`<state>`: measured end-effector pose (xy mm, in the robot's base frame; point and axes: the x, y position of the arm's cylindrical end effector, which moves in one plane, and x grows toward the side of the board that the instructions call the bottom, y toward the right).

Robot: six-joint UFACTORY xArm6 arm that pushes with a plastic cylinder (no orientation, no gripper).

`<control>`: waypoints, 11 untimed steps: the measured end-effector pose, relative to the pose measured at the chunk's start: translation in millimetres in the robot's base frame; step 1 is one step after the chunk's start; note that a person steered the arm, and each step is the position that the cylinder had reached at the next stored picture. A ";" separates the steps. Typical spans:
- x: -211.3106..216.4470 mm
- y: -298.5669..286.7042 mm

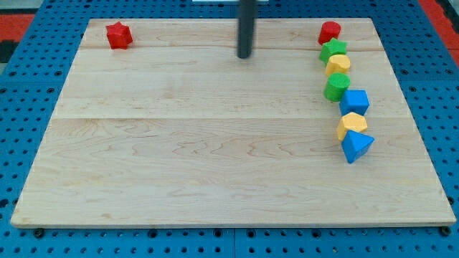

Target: Push the red star towards the center of the board

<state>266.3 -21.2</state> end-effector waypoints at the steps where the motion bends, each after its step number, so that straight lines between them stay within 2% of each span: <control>1: -36.7 -124.4; 2: -72.9 -162.5; 3: -66.5 -252.4; 4: -34.6 -207.3; 5: -40.9 -125.5; 6: -8.4 -81.9; 7: -34.7 -195.6; 8: -50.1 -261.0; 9: 1.9 -282.4; 11: 44.0 -64.8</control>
